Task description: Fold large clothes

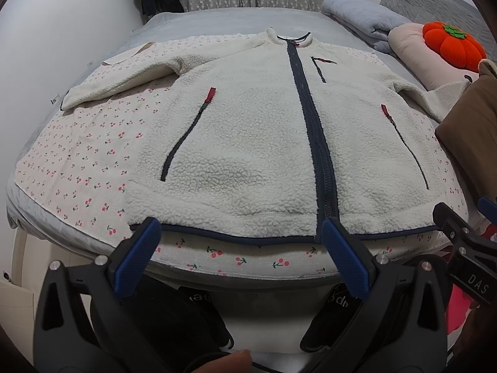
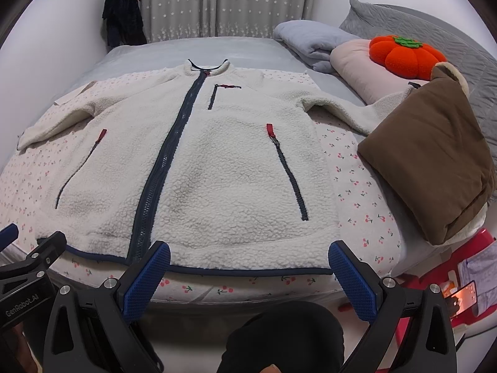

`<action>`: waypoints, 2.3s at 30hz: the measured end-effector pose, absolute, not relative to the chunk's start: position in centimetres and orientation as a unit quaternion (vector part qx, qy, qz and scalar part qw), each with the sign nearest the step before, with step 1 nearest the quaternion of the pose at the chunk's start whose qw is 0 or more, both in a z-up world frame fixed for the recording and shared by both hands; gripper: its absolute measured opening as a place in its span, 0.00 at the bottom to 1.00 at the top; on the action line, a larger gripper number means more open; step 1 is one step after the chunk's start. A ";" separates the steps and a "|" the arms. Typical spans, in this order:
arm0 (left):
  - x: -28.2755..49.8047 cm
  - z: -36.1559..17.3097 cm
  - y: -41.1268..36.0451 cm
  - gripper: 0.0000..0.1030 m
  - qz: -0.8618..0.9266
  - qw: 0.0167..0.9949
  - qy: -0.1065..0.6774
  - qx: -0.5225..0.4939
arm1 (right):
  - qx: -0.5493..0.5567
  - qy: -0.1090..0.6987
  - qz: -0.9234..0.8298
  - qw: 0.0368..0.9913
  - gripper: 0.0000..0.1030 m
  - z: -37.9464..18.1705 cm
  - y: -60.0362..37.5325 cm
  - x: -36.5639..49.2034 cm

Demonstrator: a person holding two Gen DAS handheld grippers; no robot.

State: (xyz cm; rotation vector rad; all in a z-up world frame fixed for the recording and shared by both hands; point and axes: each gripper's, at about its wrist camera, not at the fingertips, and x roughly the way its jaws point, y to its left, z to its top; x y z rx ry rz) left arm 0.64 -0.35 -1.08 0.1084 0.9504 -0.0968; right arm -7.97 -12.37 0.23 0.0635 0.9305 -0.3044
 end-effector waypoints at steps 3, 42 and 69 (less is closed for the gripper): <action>0.6 -1.2 -0.4 1.00 -0.046 0.886 0.459 0.053 | 0.031 0.445 -0.145 0.883 1.00 0.3 -12.4 -8.0; 2.5 -2.8 2.0 1.00 -0.032 0.872 0.489 0.019 | 0.029 0.458 -0.138 0.878 1.00 -0.8 -12.4 -6.9; 12.7 -7.0 16.7 1.00 -0.124 0.805 0.562 -0.146 | 0.144 0.490 -0.058 0.858 1.00 -5.0 -24.8 -5.6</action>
